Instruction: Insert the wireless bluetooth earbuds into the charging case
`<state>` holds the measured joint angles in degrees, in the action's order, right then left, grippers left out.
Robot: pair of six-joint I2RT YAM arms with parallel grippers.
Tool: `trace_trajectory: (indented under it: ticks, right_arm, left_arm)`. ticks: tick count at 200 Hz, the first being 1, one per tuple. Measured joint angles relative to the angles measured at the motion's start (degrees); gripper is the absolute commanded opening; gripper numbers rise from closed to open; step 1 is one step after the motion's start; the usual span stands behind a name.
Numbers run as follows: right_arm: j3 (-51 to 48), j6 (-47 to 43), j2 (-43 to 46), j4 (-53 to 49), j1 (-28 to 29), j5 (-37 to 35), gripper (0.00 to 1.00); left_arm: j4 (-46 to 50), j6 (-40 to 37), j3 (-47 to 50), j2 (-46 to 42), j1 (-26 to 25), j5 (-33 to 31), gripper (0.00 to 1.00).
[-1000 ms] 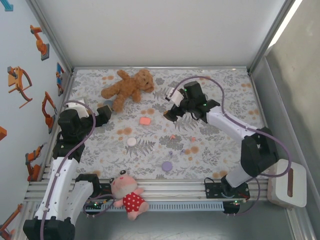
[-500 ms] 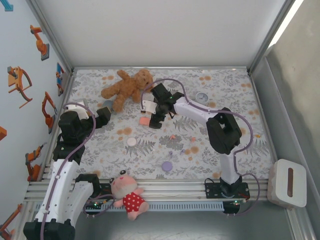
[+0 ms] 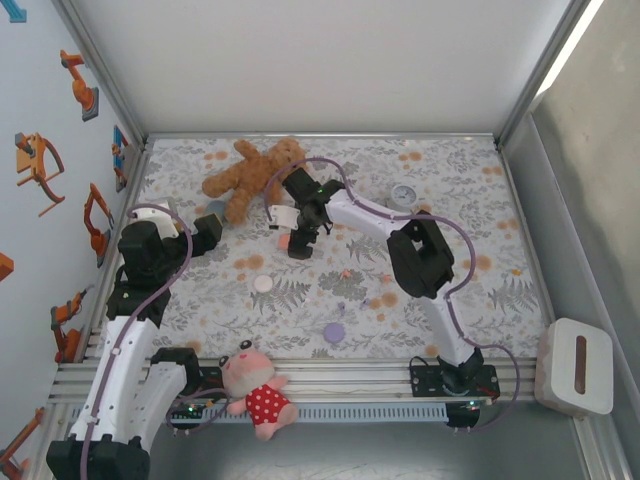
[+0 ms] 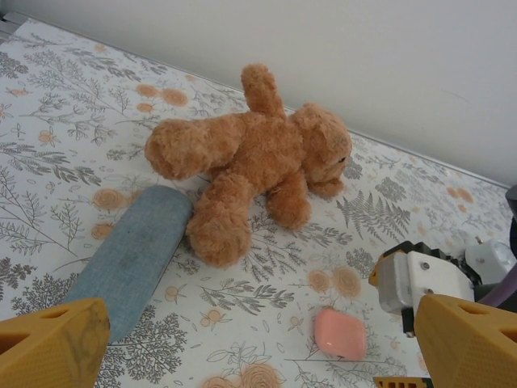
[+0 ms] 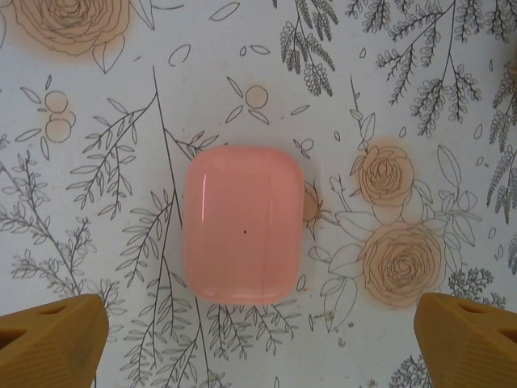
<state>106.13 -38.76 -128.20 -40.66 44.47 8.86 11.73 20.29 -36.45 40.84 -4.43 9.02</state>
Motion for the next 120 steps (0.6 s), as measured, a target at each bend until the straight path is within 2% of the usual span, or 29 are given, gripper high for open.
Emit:
trace_trajectory:
  ticks: [52, 120]
  right_arm:
    - [7.10, 1.33, -6.25, -3.67, 0.37, -0.07, 0.88]
    - [12.09, 1.95, -10.86, -7.23, 0.79, -0.63, 0.66]
  left_arm:
    - [0.35, 0.00, 0.00, -0.11, 0.00, -0.02, 0.96]
    - [0.37, 0.00, 0.00, 0.28, 0.00, 0.04, 0.96]
